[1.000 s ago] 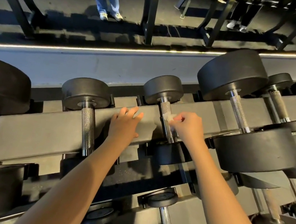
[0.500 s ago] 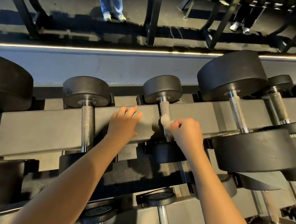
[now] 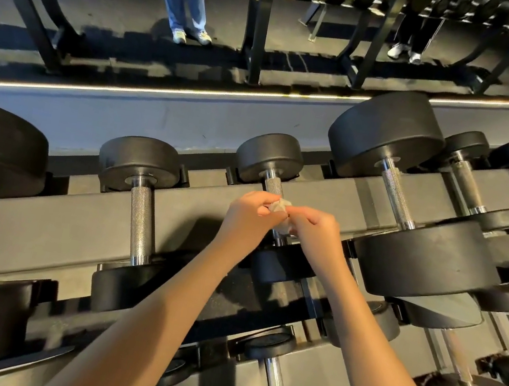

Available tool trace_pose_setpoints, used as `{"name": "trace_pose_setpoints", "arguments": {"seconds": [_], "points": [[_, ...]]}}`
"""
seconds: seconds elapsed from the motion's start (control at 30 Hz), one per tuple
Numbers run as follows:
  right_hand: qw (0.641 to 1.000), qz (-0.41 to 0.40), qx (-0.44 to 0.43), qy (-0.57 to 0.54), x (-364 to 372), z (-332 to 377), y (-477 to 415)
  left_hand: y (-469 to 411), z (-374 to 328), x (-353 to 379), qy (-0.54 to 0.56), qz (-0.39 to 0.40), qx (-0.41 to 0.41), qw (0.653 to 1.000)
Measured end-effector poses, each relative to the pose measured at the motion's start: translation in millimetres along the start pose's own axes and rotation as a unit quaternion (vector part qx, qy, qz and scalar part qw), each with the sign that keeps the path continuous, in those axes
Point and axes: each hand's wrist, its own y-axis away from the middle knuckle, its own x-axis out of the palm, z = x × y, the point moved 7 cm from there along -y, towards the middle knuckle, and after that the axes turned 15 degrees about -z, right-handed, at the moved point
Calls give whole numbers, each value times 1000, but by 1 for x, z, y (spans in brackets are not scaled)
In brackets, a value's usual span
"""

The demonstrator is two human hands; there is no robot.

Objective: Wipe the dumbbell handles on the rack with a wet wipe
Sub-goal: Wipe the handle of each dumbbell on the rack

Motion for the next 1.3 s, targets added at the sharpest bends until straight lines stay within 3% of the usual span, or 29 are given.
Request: {"name": "trace_pose_setpoints", "arguments": {"seconds": [0.07,0.13,0.23,0.3,0.57,0.83,1.0,1.13,1.3], "points": [[998,46,-2,-49,5,-4,0,0,1,2,4,-7,9,1000],[999,39,7,-37,1,-8,-3,-3,3,-3,29,-47,-6,998],[996,-40,-37,78,-10,-6,-1,-15,11,-19,43,-134,-81,987],[981,-55,-75,168,-7,-10,3,-27,16,-22,1,-154,-89,984],[974,-86,-58,200,-5,-28,-3,-23,21,10,-59,-100,-31,993],[976,-107,-59,182,-5,-33,-4,-6,32,14,-66,-27,-84,994],[977,-115,-50,171,-7,-35,-3,-14,30,9,-46,-82,-76,993],[982,-113,-36,149,-9,-36,-2,-32,33,4,6,-145,-115,983],[978,-126,-59,156,-9,-35,-3,-11,36,14,-57,-61,-98,992]]}}
